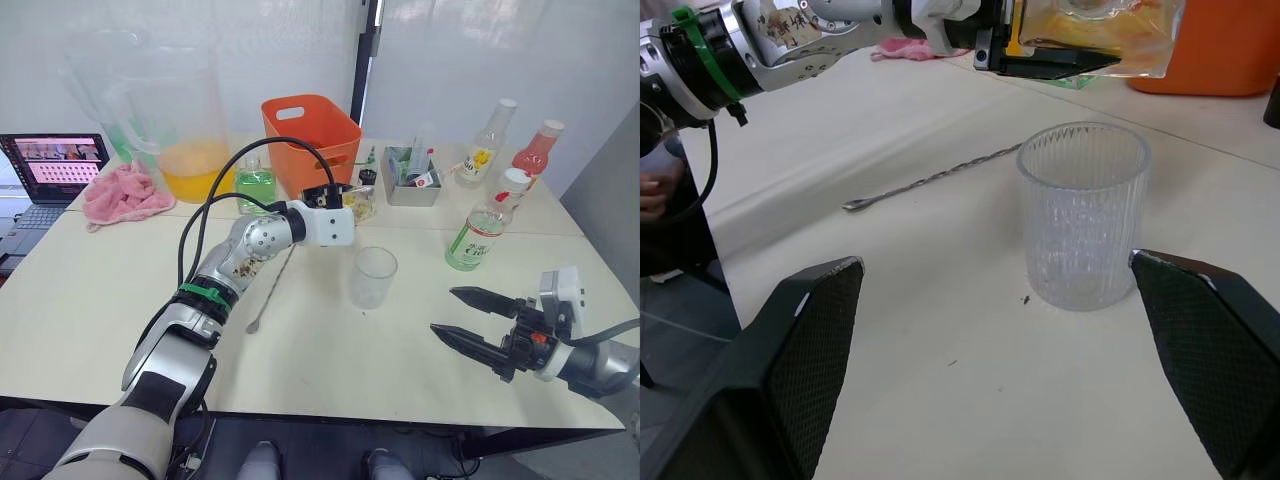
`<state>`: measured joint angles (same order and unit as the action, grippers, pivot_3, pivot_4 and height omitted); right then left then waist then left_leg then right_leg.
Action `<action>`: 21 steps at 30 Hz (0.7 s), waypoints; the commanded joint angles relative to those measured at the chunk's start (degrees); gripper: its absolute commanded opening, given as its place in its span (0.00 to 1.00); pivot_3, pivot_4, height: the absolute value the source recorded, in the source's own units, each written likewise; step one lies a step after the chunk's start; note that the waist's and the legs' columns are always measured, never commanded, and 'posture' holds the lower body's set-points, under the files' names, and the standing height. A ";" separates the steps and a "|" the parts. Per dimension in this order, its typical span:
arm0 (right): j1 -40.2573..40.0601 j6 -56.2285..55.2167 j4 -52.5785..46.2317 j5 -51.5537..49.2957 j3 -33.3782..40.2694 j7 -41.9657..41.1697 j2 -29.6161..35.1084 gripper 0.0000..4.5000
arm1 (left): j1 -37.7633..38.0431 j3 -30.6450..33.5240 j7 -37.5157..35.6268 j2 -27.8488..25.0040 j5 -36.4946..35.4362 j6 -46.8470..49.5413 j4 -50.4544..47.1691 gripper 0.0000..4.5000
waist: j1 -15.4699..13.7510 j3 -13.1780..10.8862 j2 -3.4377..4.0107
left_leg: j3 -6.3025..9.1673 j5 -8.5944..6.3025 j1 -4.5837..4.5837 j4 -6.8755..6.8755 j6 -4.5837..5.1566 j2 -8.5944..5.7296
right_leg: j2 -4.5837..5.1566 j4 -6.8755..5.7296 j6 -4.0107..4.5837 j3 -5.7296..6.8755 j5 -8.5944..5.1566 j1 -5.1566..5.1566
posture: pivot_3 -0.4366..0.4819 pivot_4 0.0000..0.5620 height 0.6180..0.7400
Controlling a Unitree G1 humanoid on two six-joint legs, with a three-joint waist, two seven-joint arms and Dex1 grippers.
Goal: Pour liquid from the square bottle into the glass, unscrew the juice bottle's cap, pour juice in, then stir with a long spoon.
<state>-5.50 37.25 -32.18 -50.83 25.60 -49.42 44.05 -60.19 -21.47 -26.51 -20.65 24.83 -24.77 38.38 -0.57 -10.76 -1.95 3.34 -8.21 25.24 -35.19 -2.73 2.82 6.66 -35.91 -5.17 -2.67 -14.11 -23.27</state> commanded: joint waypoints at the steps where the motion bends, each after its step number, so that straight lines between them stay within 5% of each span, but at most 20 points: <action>1: -0.17 -1.34 -2.21 -1.49 2.14 0.33 0.07 1.00 | -1.52 0.85 3.67 0.72 0.84 -2.23 -2.45 0.63 | -0.04 0.00 0.00 | 0.00 0.00 0.00 0.00 0.00 0.00 | 0.00 -0.01 0.00 0.00 0.00 0.00 | 0.48 0.27 1.00; 21: -0.04 -0.93 -2.85 -1.83 1.65 1.69 -0.04 1.00 | -1.38 -2.53 9.99 1.88 8.00 -5.30 0.93 0.63 | -0.04 0.00 0.00 | 0.01 0.01 0.00 -0.06 -0.01 0.00 | 0.00 -0.08 0.00 0.00 0.01 0.00 | 0.48 0.27 1.00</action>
<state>-5.54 37.25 -33.23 -50.90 25.59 -47.97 44.05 -59.55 -25.23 -19.61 -19.09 33.02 -27.88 41.93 -0.60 -10.76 -1.94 3.35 -8.20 25.24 -35.25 -2.74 2.81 6.66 -35.99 -5.16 -2.67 -14.10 -23.27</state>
